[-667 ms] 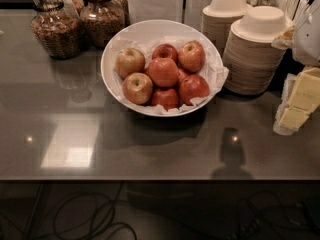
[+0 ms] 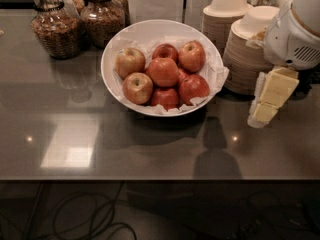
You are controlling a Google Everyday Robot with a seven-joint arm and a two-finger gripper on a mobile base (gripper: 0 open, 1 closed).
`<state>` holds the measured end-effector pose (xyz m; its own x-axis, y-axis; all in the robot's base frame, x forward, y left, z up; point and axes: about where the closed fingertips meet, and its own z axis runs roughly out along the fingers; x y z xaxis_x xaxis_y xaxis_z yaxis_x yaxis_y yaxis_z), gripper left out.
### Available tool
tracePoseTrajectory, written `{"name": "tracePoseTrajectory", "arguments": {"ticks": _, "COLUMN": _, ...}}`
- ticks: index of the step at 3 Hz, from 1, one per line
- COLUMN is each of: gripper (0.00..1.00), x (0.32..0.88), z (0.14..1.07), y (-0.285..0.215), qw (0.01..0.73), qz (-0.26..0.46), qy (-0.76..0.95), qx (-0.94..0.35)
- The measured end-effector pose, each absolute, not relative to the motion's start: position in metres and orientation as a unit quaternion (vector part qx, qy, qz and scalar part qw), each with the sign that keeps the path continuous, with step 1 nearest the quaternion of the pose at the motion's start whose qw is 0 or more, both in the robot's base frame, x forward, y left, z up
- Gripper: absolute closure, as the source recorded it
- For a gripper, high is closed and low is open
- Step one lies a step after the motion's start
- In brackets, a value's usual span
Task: Pick apple from white bowl
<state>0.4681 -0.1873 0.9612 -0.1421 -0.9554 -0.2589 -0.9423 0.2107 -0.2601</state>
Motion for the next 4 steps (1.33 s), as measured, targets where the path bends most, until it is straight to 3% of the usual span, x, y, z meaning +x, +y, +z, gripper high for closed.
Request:
{"name": "tracePoseTrajectory", "arguments": {"ticks": 2, "gripper": 0.0, "x": 0.496, "z": 0.952, "y": -0.16, "qw": 0.214, "qz": 0.011, "qy": 0.728, "qx": -0.651}}
{"name": "tracePoseTrajectory", "arguments": {"ticks": 4, "gripper": 0.0, "x": 0.545, "z": 0.94, "y": -0.091, "qw": 0.247, "qz": 0.067, "qy": 0.678, "qx": -0.689}}
